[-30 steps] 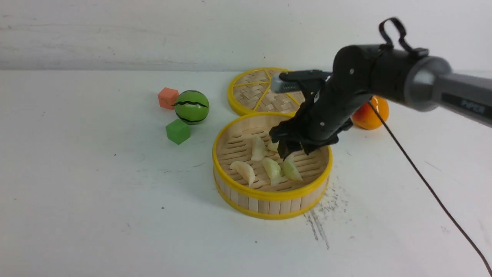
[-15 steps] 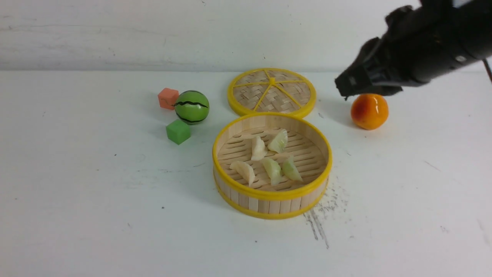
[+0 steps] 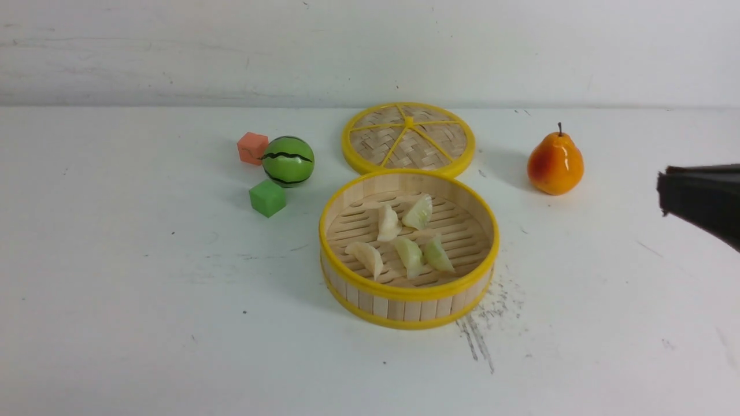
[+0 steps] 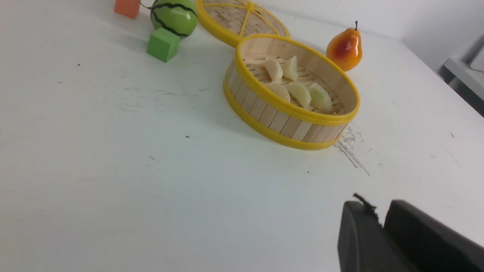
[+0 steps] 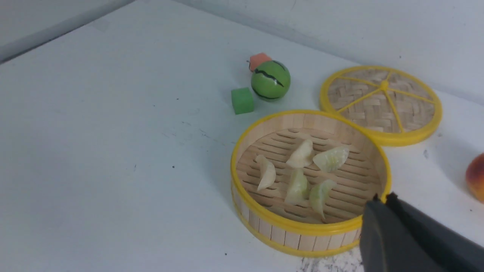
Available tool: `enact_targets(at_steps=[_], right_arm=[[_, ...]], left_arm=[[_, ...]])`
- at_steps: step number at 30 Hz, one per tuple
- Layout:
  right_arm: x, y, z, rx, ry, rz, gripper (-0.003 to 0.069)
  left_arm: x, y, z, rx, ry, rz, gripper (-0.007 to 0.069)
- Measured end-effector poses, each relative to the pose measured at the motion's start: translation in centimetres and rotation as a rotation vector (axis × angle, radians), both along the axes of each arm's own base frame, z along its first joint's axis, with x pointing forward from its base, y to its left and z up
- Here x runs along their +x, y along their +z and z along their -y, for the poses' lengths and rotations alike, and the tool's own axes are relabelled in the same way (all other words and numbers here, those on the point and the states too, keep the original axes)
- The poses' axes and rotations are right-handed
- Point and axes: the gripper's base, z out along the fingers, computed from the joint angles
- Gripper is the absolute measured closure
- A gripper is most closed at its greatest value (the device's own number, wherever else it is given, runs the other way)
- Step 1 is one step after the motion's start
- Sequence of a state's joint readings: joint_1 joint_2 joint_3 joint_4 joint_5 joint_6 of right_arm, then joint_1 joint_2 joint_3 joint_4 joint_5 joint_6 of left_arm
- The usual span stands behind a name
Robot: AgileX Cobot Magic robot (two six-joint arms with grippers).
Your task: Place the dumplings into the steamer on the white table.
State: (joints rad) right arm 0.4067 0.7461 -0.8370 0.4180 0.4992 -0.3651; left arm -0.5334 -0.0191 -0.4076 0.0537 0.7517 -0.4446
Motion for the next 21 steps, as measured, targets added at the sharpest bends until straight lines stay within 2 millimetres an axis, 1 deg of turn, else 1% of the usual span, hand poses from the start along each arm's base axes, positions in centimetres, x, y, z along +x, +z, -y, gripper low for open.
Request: enact_targets(at_steps=[1,2,4,8,12,21], right_arm=[[-0.4,0.0,0.2,0.007,-0.001,0.011,0.0678],[-1.3,0.0,0.6,0.027,-0.005,0.038,0.0678],[-2.2,0.3,1.0,0.044,-0.004,0.066,0.0678],[-3.5,0.9,1.5,0.068,-0.003,0.112,0.0674],[-3.9,1.1,1.7,0.076,-0.003,0.128,0.0673],[-3.9,1.0,1.6,0.076,-0.003,0.127,0.0664]], left_arm=[[0.0,0.0,0.0,0.0,0.0,0.0,0.0529],[0.0,0.0,0.0,0.0,0.0,0.001,0.0525],[0.0,0.0,0.0,0.0,0.0,0.001,0.0523],[0.0,0.0,0.0,-0.001,0.0,0.002,0.0522],[0.0,0.0,0.0,-0.001,0.0,0.003,0.0515],[0.0,0.1,0.0,-0.003,0.0,0.006,0.0512]])
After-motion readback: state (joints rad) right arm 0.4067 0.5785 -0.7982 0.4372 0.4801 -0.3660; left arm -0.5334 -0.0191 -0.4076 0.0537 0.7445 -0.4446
